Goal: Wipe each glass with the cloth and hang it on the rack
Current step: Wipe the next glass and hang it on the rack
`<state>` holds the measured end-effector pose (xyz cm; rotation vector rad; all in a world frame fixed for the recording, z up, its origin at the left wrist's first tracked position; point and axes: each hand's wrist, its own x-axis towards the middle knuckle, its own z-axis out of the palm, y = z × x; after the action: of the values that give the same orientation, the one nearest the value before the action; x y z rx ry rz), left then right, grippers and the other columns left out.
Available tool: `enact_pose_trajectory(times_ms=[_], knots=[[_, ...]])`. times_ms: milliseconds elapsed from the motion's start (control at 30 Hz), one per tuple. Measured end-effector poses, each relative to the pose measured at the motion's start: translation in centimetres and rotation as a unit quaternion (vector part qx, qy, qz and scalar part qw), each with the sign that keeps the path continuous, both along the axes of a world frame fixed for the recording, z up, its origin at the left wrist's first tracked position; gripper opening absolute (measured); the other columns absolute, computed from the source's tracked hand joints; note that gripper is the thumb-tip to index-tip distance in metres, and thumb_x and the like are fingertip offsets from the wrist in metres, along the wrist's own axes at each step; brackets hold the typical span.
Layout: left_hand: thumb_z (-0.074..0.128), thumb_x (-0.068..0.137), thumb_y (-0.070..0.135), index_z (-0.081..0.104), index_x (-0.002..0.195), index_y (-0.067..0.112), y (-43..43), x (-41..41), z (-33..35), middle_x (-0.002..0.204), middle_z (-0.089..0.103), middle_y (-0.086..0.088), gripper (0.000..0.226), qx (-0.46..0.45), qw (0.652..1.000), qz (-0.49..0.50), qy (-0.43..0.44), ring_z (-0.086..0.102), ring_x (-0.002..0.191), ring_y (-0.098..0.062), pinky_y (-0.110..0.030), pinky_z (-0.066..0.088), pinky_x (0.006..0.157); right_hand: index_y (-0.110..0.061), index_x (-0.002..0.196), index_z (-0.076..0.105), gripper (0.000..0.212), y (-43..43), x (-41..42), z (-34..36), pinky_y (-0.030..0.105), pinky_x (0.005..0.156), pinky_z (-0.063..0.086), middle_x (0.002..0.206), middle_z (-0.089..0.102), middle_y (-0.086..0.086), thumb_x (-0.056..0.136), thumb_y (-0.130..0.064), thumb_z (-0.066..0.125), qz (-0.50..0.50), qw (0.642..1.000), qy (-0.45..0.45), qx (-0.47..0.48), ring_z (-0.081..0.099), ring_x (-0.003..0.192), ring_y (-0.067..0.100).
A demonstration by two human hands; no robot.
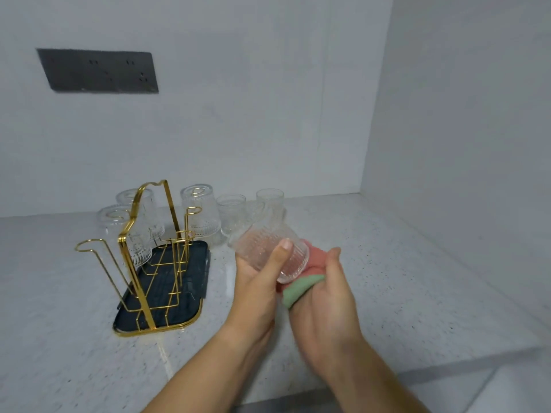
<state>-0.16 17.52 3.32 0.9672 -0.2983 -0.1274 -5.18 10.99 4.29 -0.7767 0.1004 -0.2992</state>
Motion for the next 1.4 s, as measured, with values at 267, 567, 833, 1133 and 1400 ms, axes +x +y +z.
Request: enact_pose_trajectory(times_ms=[267, 567, 833, 1133, 1400], knots=[[0.079, 0.079, 0.022, 0.054, 0.135, 0.005, 1.6, -0.6, -0.1, 0.119, 0.075, -0.017, 0.064, 0.080, 0.996, 0.036, -0.035, 0.073, 0.114, -0.034, -0.042, 0.061, 0.097, -0.006, 0.145, 0.053, 0.082, 0.9, -1.1, -1.0, 0.036, 0.121, 0.031, 0.139, 0.065, 0.013, 0.102, -0.064, 0.014, 0.080, 0.995, 0.048, 0.019, 0.057, 0.135, 0.022], [0.079, 0.088, 0.004, 0.057, 0.129, 0.008, 1.9, -3.6, -0.7, 0.116, 0.078, -0.007, 0.047, 0.108, 0.989, 0.029, -0.097, 0.074, 0.112, -0.019, -0.024, 0.058, 0.091, -0.014, 0.131, 0.065, 0.070, -1.1, -1.4, 0.7, 0.047, 0.115, 0.042, 0.126, 0.072, 0.020, 0.104, -0.061, 0.021, 0.016, 0.998, 0.051, 0.024, 0.068, 0.121, 0.032], [0.081, 0.077, 0.021, 0.051, 0.129, 0.021, 1.7, -2.4, -0.9, 0.119, 0.072, -0.010, 0.061, 0.139, 0.984, 0.036, -0.105, 0.073, 0.111, -0.020, -0.028, 0.060, 0.089, -0.003, 0.142, 0.055, 0.069, 0.8, -2.5, -1.6, 0.041, 0.120, 0.035, 0.134, 0.067, 0.018, 0.107, -0.054, 0.023, 0.062, 0.992, 0.073, 0.086, 0.059, 0.131, 0.028], [0.091, 0.077, 0.019, 0.048, 0.131, 0.021, 2.5, -2.6, -1.8, 0.117, 0.072, -0.001, 0.069, 0.170, 0.977, 0.046, -0.122, 0.073, 0.104, -0.004, -0.018, 0.057, 0.085, 0.000, 0.128, 0.065, 0.058, -0.7, -2.8, -1.3, 0.043, 0.102, 0.051, 0.118, 0.074, 0.021, 0.109, -0.041, 0.029, 0.000, 0.989, 0.139, 0.042, 0.070, 0.115, 0.031], [0.094, 0.073, 0.022, 0.051, 0.130, 0.037, 1.8, -3.0, -4.3, 0.131, 0.071, -0.013, 0.073, 0.181, 0.979, -0.005, -0.091, 0.068, 0.125, -0.035, -0.060, 0.049, 0.110, 0.003, 0.112, 0.076, 0.058, -1.2, -2.2, -1.3, 0.047, 0.102, 0.051, 0.115, 0.074, 0.026, 0.105, -0.034, 0.032, 0.023, 0.988, 0.133, 0.069, 0.074, 0.104, 0.037]])
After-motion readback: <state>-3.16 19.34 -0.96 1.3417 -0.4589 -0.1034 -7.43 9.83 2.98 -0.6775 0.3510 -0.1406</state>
